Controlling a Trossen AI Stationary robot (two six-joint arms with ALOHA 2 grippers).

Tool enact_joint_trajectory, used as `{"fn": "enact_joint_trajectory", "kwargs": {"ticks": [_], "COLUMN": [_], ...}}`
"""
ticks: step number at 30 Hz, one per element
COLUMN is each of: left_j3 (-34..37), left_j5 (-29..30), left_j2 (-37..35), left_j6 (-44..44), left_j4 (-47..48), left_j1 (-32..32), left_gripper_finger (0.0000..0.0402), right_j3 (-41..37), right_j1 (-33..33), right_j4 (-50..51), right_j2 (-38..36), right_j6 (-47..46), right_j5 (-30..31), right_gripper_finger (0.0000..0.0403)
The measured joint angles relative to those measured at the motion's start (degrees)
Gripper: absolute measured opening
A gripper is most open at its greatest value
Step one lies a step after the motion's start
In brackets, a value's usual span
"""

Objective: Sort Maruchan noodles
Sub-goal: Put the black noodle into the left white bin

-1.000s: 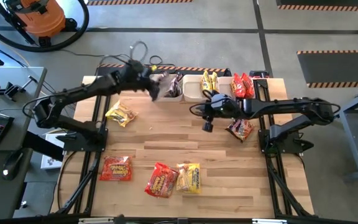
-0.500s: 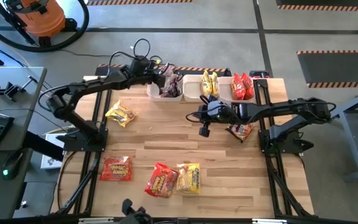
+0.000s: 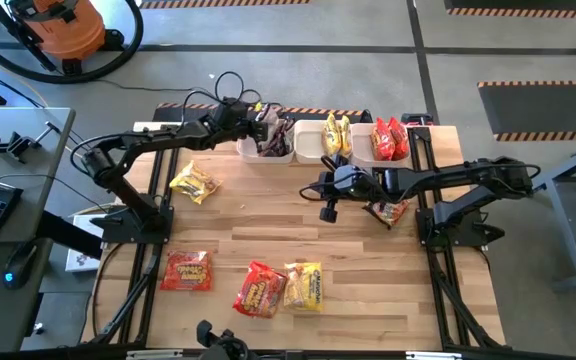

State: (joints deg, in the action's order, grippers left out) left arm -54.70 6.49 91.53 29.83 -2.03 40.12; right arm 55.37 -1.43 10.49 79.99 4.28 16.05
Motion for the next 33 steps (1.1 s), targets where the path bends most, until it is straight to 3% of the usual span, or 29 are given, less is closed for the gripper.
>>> {"fn": "enact_joint_trajectory", "kwargs": {"ticks": [11,20,33], "left_j3": [3.4,3.3,3.3], "left_j5": [0.3,-0.5,-1.9], "left_j2": [0.5,-2.9,-0.7], "left_j6": [3.8,4.5,5.5], "left_j4": [-3.8,0.0,0.9], "left_j1": [-0.2,-0.4,-0.5], "left_gripper_finger": [0.0005,0.0005,0.0005], "right_j3": [0.0,0.0,0.0], "right_j1": [0.0,0.1,0.1], "right_j4": [0.0,0.0,0.0], "right_j2": [0.0,0.0,0.0], "right_j6": [-0.4,0.2,0.6], "right_j5": [0.0,-0.1,-0.2], "right_gripper_finger": [0.0,0.0,0.0]}}
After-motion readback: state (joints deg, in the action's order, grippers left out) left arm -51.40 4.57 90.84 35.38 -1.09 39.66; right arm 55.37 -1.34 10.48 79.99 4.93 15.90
